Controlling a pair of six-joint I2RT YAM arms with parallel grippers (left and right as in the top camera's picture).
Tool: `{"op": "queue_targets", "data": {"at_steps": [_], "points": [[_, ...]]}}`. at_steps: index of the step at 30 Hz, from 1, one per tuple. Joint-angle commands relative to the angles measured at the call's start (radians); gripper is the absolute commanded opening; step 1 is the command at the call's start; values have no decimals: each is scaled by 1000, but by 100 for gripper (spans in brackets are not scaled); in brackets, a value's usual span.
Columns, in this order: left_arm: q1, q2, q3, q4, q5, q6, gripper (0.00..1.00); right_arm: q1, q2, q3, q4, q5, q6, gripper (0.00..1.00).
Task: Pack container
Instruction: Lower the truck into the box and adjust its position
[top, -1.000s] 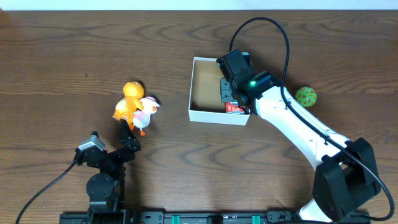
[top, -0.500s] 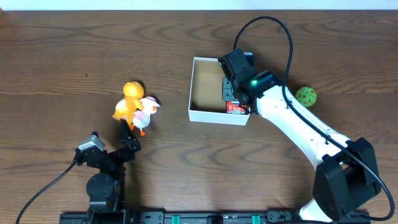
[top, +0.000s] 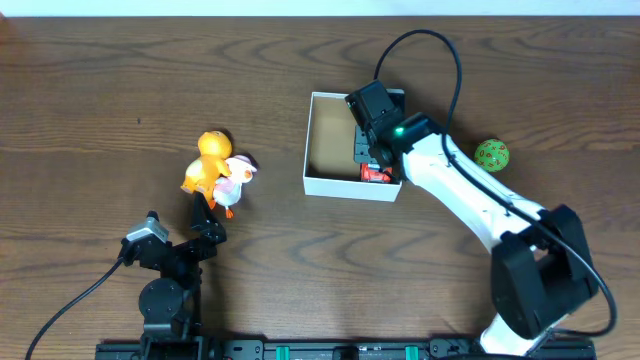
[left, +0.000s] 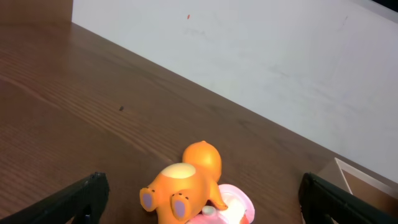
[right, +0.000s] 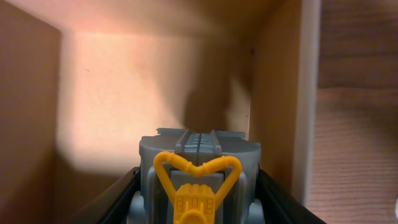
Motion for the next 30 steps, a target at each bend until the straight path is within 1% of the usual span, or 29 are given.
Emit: {"op": "queue_targets", "data": {"at_steps": [1,9,18,20,21,23,24,26,30], "points": [[1,-4,-23,-33,-8,14,98,-6,21,16,2,18,24,35],[1,-4,-23,-33,-8,13,98,-13,74,16,1,24,24,36],[1,-4,-23,-33,-8,13,98,-25,82,16,-5,21,24,36],[1,-4,-23,-33,-8,13,98,-23,82,16,-4,21,24,39],[1,-4,-23,-33,-8,13,98,-23,82,16,-3,21,24,42],[1,-4,-23,-33,-8,13,98,-23,82,16,-4,19,24,52],[1,-4,-23,-33,-8,13,98,-23,82,16,-4,14,23,59],[1,-4,-23,-33,-8,13,98,-23,82,16,-3,1,23,68],[1,-4,-23,-33,-8,13,98,-23,82,16,1,-2,23,73]]}}
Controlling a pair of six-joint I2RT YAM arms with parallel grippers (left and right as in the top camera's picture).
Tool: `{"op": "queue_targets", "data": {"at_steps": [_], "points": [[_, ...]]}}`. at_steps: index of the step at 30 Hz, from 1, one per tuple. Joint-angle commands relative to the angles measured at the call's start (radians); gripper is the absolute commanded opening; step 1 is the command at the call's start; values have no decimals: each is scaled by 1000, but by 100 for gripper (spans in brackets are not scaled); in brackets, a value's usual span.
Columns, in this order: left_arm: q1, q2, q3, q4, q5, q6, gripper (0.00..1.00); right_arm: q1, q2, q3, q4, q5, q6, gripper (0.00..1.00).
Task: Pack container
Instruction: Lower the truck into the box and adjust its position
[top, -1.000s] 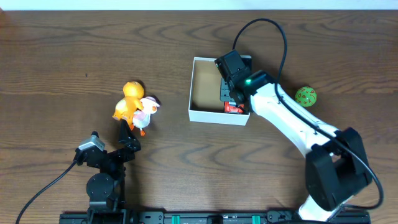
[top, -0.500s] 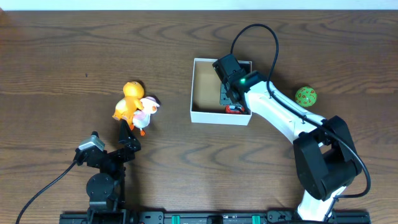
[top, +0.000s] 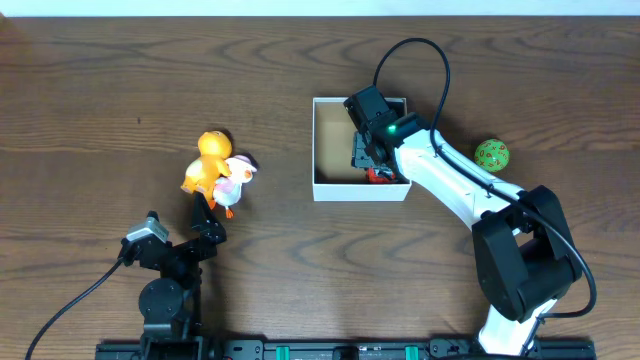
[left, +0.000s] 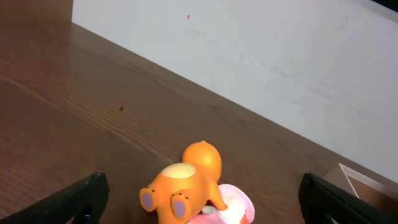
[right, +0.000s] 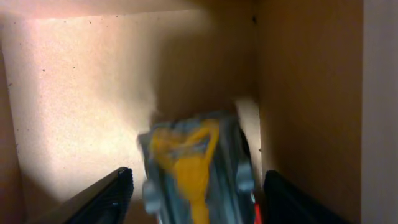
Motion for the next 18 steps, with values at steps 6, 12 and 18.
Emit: {"op": "queue_targets", "data": {"at_steps": [6,12,18], "points": [[1,-4,-23,-33,-8,13,98,-6,-4,61,0,3,-55,76],[1,-4,-23,-33,-8,13,98,-6,-18,263,-100,3,-127,77],[1,-4,-23,-33,-8,13,98,-13,-24,457,-274,58,-142,78]]}}
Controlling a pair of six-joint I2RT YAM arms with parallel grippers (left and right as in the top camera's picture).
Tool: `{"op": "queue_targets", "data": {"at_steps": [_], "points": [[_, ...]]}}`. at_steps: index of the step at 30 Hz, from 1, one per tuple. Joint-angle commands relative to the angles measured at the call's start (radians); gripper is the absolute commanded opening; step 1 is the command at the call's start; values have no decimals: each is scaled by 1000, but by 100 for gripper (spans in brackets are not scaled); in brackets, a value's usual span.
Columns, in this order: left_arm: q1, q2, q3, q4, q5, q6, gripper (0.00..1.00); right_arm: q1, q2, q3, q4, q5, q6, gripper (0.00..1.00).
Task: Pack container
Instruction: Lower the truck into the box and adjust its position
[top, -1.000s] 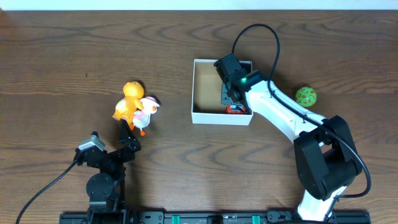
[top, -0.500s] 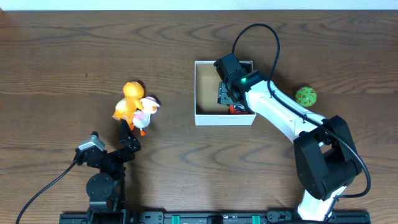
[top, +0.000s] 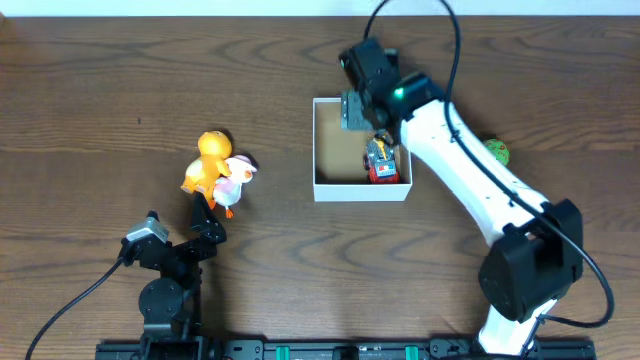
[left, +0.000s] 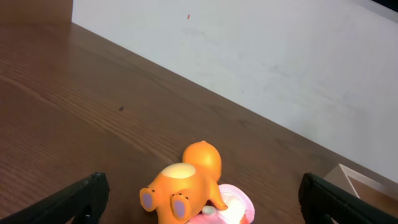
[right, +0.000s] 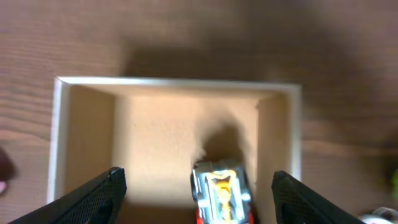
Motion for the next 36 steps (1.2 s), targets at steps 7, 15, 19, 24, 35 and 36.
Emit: {"op": "queue_targets", "data": {"at_steps": [7,15,19,24,35,36], "points": [[1,-4,-23,-33,-8,13,98,-12,-21,77,-135,16,-35,76],[1,-4,-23,-33,-8,13,98,-11,-21,-130,-54,-9,-35,80],[1,-4,-23,-33,-8,13,98,-11,-21,-227,24,-20,-36,81],[1,-4,-23,-33,-8,13,98,-11,-21,-304,99,-40,-37,82],[1,-4,-23,-33,-8,13,98,-7,-21,-383,188,-69,-43,76],[1,-4,-23,-33,-8,13,98,-5,-21,-386,187,-69,-43,74]]}}
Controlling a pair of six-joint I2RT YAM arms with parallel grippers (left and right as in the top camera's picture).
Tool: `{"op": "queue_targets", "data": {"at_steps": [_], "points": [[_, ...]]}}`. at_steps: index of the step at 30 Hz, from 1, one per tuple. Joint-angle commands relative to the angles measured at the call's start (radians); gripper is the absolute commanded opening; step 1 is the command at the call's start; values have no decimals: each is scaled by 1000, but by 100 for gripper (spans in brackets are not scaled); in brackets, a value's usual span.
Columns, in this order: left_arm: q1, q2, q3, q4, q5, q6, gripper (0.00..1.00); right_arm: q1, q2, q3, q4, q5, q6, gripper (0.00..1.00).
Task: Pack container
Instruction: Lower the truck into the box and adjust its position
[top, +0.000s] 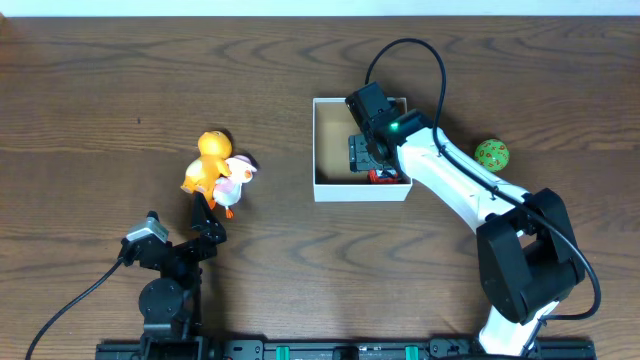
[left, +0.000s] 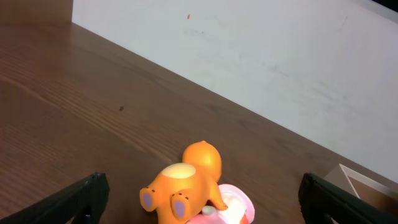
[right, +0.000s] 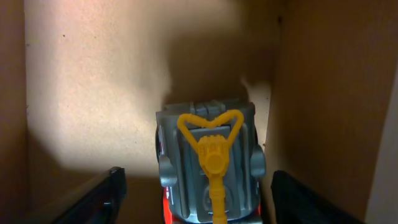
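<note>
A white cardboard box (top: 330, 188) sits right of the table's middle. In its near right corner lies a toy truck (right: 210, 160), grey with a yellow crane and a red base, also visible as a red bit (top: 380, 176). My right gripper (right: 208, 200) is down inside the box, open, one finger on each side of the truck and apart from it. An orange figure (left: 186, 183) and a pink toy (left: 235, 209) lie together at the left. In front of them my left gripper (left: 202, 208) rests low, open, holding nothing.
A green ball (top: 491, 154) lies on the table right of the box, behind the right arm. The box's corner (left: 360, 184) shows at the right edge of the left wrist view. Dark wooden table (top: 120, 80) all round, with a white wall at its far edge.
My right gripper was up over the box's far edge, open. Now it is down inside the box again, still open, its fingers on either side of the truck. The left arm is unchanged.
At first my right gripper was in the box, shut on the truck. Then it stood open with the truck let go, and the box had shifted slightly right. It was then above the box, and now it is down around the truck. The left gripper never moved.
</note>
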Motion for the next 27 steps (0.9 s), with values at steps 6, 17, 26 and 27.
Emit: {"op": "queue_targets", "data": {"at_steps": [6,17,26,27], "points": [[1,-4,-23,-33,-8,13,98,-1,-10,-27,0,1,-5,50],[1,-4,-23,-33,-8,13,98,-2,-10,3,3,21,-6,33],[1,-4,-23,-33,-8,13,98,-4,-10,102,1,64,-6,33],[1,-4,-23,-33,-8,13,98,-4,-10,106,1,71,-6,33]]}}
